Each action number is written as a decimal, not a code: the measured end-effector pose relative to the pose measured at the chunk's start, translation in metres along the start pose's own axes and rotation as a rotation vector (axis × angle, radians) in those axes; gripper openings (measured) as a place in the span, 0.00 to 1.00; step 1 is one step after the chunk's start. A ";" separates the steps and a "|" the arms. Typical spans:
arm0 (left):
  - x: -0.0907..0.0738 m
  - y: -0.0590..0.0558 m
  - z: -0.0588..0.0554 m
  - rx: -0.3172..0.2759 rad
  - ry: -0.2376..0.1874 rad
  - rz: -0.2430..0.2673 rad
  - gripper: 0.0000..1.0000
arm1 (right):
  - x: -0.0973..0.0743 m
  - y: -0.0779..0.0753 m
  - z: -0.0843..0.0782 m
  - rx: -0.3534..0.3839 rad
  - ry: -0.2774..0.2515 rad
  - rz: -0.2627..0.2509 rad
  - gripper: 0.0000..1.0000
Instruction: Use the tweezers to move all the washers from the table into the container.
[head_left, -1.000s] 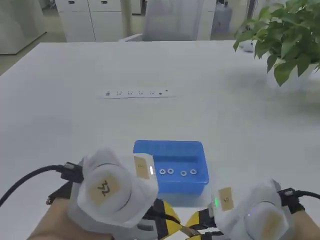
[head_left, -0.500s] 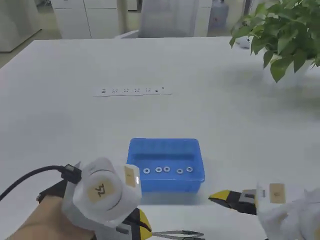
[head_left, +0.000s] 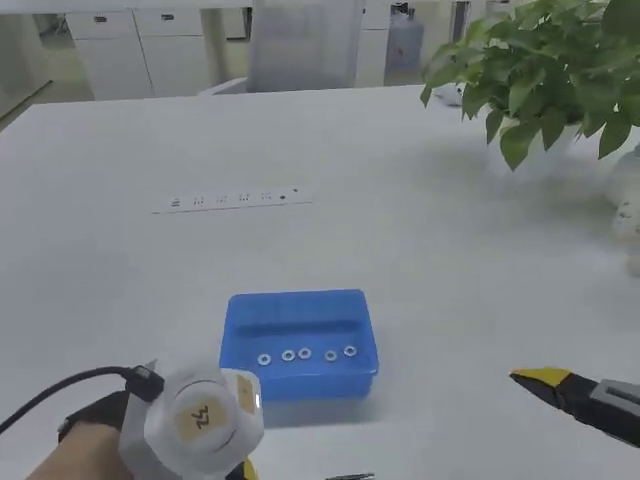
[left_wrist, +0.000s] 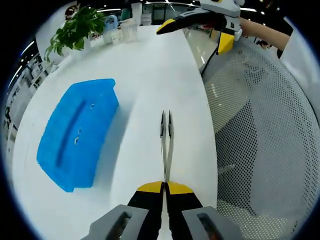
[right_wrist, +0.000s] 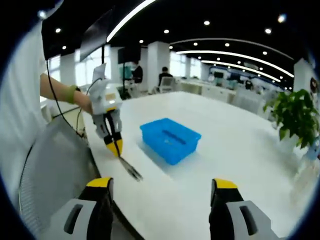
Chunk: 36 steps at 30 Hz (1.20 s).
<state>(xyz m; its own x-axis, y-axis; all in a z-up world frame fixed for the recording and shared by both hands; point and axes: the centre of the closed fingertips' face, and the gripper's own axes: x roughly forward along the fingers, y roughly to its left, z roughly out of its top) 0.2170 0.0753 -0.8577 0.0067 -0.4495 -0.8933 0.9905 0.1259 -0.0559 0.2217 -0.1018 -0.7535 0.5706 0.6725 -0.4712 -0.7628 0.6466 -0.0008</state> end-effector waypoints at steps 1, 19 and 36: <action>-0.003 -0.002 0.000 -0.023 -0.006 0.007 0.00 | -0.001 -0.001 0.002 0.004 -0.009 -0.005 0.79; -0.135 0.009 0.018 -0.632 -0.784 0.677 0.99 | -0.006 -0.027 0.047 0.106 -0.308 -0.171 0.99; -0.170 0.020 0.013 -0.686 -0.999 0.871 0.99 | -0.009 -0.032 0.039 0.097 -0.306 -0.186 0.95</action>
<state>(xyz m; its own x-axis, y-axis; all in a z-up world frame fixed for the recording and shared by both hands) 0.2375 0.1428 -0.7017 0.9168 -0.3853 -0.1052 0.3720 0.9196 -0.1264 0.2530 -0.1145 -0.7146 0.7725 0.6075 -0.1850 -0.6136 0.7891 0.0290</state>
